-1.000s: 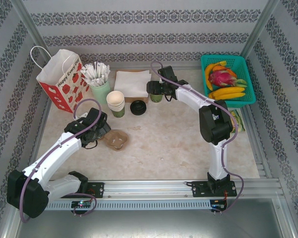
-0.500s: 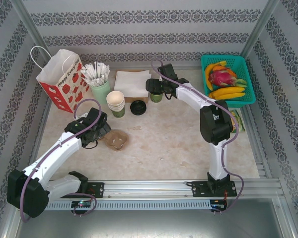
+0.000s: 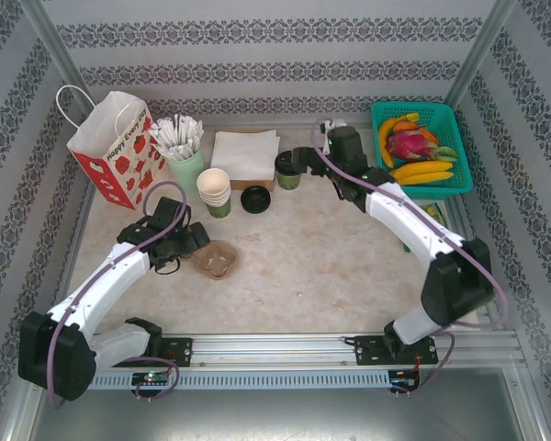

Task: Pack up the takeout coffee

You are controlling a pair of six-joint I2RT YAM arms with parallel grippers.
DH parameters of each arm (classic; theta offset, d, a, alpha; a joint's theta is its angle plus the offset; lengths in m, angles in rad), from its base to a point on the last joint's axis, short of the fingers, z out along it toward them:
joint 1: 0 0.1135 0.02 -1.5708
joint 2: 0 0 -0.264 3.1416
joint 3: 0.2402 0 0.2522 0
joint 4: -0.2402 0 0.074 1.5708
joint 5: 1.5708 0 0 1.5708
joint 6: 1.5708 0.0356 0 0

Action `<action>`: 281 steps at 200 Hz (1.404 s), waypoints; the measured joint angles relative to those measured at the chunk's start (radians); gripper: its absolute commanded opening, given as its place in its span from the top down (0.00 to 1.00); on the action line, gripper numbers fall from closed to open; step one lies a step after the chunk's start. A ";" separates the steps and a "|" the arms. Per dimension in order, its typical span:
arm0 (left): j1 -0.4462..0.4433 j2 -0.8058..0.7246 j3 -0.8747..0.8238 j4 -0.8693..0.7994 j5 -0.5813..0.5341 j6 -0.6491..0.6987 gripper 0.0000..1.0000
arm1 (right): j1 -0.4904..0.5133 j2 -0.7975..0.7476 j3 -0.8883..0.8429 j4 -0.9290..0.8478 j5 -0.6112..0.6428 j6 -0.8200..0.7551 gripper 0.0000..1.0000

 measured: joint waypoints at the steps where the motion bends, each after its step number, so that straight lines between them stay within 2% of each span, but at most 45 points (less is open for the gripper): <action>1: 0.000 0.003 0.002 0.003 0.004 0.008 0.00 | 0.001 -0.005 -0.007 0.003 0.000 0.000 0.02; 43: 0.000 0.079 0.011 0.100 0.047 0.188 0.00 | 0.037 -0.190 -0.296 0.144 0.103 0.005 0.02; 62: -0.001 0.103 -0.005 0.165 0.079 0.249 0.00 | 0.027 -0.259 -0.356 0.166 0.158 0.024 0.02; 91: -0.012 0.167 -0.019 0.222 0.101 0.315 0.00 | -0.068 -0.358 -0.366 0.146 0.153 0.078 0.02; 133: -0.060 0.227 -0.042 0.237 0.118 0.338 0.00 | -0.220 -0.473 -0.474 0.158 0.034 0.176 0.02; 187: -0.269 0.349 0.018 0.243 0.137 0.272 0.00 | -0.240 -0.505 -0.478 0.115 -0.060 0.185 0.02; 231: -0.452 0.584 0.285 0.236 0.192 0.213 0.00 | -0.240 -0.505 -0.489 0.118 -0.155 0.175 0.02; 255: -0.516 0.679 0.421 0.220 0.197 0.213 0.00 | -0.240 -0.478 -0.490 0.107 -0.204 0.172 0.02; 281: -0.536 0.645 0.439 0.181 0.186 0.216 0.00 | -0.240 -0.473 -0.490 0.100 -0.239 0.161 0.02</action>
